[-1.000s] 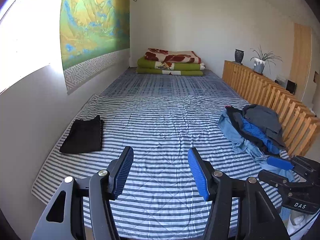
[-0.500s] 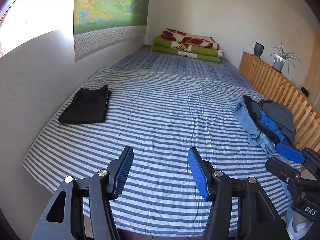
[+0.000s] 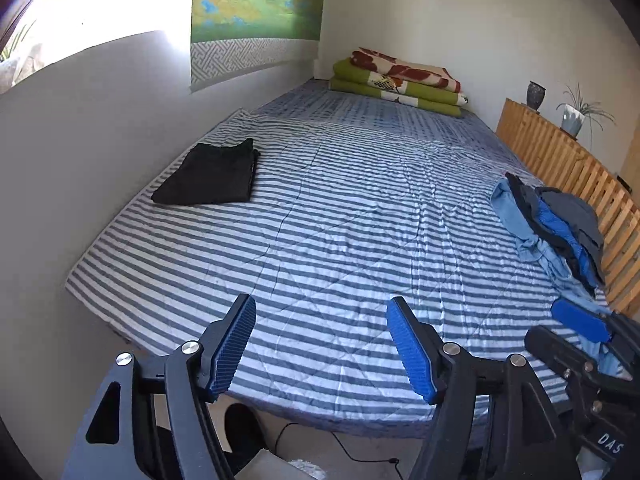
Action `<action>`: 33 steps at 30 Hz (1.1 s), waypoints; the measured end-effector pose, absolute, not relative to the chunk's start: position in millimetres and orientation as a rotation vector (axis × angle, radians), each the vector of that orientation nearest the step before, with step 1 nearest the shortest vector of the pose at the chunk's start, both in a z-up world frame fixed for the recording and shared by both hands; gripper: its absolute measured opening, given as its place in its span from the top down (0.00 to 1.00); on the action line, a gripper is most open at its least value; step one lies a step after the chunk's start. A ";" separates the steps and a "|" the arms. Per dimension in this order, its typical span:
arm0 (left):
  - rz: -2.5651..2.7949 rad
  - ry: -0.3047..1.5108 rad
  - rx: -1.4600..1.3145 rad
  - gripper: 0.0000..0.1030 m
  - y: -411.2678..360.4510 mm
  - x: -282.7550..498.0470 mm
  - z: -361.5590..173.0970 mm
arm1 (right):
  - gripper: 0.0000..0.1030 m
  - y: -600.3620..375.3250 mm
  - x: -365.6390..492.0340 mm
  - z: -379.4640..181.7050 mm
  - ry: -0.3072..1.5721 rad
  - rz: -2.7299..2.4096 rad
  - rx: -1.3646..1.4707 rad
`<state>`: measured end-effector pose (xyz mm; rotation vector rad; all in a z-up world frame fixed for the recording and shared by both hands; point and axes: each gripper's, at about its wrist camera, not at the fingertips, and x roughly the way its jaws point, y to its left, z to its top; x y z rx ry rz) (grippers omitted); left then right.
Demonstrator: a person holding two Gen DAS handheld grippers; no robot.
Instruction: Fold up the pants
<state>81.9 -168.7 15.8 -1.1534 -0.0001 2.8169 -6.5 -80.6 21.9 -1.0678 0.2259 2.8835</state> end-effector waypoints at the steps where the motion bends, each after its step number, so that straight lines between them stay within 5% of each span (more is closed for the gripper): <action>1: 2.822 0.012 -1.151 0.29 -170.2 89.3 13.5 | 0.55 -84.0 -2.3 22.0 0.206 2.872 -1.054; 12: 2.818 -0.009 -1.117 0.17 -183.9 131.8 12.3 | 0.55 -87.1 26.2 19.5 0.191 2.827 -1.046; 33: 2.788 0.066 -1.141 0.13 -156.3 129.3 9.5 | 0.55 -54.9 45.6 -0.3 0.306 2.817 -1.058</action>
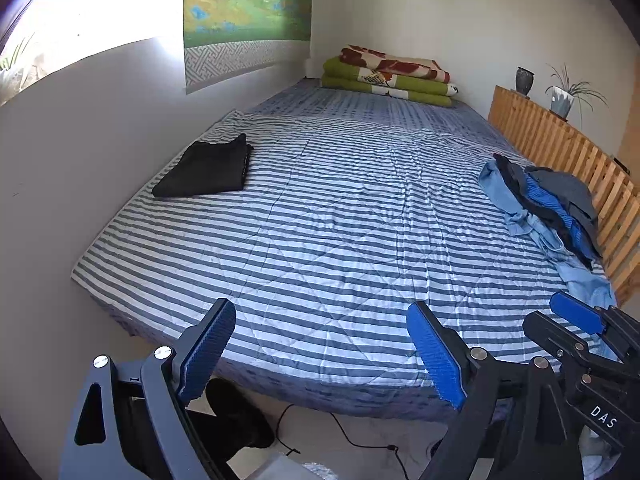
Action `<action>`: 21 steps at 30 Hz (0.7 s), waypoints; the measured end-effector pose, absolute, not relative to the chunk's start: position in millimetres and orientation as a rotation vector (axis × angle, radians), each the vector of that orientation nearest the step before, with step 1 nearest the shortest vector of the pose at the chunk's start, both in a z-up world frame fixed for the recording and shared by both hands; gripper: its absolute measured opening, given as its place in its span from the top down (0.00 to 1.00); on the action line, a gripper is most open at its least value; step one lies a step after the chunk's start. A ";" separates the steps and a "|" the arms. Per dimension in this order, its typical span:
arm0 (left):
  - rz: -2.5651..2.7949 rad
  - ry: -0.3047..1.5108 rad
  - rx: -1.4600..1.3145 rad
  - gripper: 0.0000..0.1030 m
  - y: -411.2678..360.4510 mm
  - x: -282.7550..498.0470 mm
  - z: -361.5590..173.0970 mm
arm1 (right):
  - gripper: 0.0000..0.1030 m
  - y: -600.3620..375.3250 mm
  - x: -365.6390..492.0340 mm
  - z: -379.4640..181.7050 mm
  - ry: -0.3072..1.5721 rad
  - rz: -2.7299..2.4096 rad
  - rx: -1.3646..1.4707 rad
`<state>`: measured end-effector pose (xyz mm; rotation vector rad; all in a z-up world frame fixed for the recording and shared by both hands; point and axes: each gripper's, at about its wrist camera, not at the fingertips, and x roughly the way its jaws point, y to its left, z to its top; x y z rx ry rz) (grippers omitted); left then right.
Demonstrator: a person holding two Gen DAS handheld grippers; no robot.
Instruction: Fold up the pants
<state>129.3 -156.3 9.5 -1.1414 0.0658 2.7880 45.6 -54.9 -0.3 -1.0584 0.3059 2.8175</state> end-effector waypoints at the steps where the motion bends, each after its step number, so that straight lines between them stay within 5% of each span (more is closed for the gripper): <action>1: 2.784 0.071 -1.141 0.12 -154.9 129.6 8.8 | 0.55 -54.0 46.7 -1.4 0.310 2.814 -1.058; 21: 2.776 0.055 -1.154 0.12 -159.2 119.5 4.1 | 0.55 -55.4 42.5 -3.4 0.311 2.818 -1.063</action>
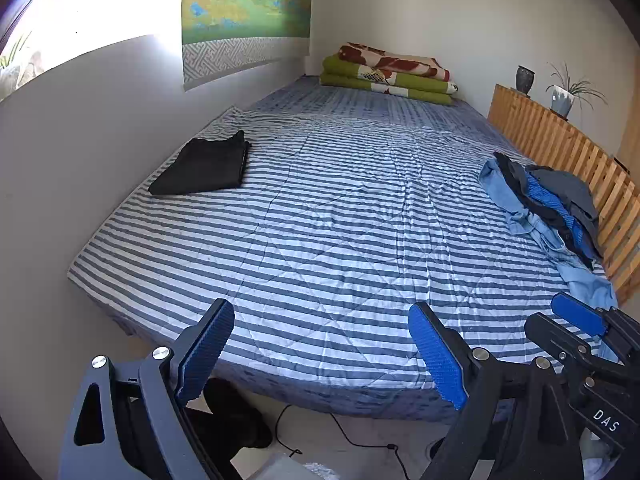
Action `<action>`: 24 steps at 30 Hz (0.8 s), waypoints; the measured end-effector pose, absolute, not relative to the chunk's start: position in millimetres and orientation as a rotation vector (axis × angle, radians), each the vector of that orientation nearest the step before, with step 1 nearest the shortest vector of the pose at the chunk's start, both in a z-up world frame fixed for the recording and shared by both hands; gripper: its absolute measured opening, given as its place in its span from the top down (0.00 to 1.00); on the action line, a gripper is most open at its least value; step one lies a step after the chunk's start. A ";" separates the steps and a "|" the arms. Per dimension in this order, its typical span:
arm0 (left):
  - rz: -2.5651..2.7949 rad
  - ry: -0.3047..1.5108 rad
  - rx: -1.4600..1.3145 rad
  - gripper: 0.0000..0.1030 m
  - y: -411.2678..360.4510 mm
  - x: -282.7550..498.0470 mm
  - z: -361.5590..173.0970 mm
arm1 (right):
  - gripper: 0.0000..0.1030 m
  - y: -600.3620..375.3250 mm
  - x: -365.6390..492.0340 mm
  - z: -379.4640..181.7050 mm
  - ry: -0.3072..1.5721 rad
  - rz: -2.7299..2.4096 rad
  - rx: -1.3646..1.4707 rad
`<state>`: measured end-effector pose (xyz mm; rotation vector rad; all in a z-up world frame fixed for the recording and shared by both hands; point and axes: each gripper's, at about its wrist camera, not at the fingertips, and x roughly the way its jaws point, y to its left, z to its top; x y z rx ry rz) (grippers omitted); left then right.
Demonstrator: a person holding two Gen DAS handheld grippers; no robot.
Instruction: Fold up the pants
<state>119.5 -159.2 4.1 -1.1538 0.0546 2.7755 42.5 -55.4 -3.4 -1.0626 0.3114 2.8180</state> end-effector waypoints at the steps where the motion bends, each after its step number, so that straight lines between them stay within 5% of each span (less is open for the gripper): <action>1: 2.773 0.057 -1.154 0.12 -159.5 120.0 3.2 | 0.55 -54.8 42.4 -3.9 0.311 2.817 -1.064; 24: 2.753 0.051 -1.179 0.11 -166.9 107.9 -3.9 | 0.55 -52.1 33.9 -10.5 0.307 2.803 -1.096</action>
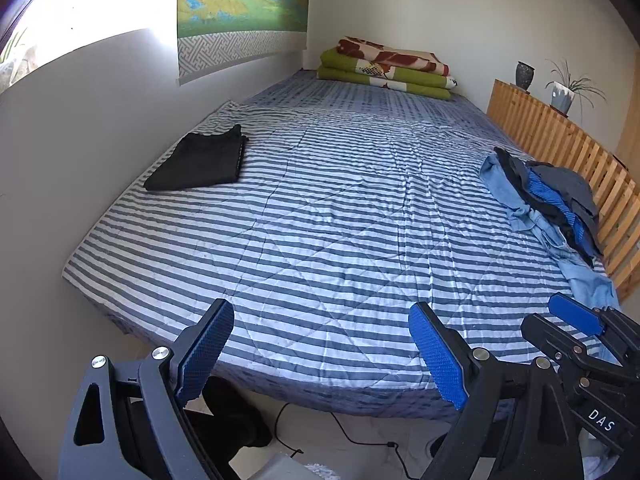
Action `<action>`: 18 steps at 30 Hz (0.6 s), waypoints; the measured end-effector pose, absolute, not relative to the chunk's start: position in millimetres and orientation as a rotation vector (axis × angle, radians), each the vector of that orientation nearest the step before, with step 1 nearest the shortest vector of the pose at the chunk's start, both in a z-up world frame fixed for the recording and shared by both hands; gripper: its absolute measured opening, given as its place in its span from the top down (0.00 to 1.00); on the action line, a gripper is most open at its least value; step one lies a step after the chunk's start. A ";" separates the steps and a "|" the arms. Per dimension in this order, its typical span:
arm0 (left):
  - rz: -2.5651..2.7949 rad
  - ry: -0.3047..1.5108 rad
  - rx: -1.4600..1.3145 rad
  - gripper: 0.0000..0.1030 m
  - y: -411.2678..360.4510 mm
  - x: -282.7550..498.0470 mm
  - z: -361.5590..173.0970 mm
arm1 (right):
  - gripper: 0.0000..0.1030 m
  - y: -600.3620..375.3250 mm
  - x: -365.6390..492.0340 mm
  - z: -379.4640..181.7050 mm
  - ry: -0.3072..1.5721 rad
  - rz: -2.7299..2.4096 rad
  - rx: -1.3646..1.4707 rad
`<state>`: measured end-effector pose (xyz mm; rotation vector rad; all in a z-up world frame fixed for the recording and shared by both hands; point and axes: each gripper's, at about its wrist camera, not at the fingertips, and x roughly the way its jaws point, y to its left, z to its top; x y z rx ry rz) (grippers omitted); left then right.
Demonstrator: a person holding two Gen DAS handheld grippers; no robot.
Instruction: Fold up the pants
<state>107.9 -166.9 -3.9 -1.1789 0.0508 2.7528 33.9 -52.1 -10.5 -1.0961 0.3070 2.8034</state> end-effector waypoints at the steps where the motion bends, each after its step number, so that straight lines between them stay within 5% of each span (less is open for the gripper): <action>1: 2.753 0.050 -1.180 0.11 -167.5 107.2 -4.4 | 0.55 -52.2 33.7 -11.0 0.307 2.803 -1.097; 18: 2.733 0.060 -1.208 0.11 -169.8 94.9 -19.8 | 0.55 -49.0 27.7 -23.1 0.335 2.778 -1.126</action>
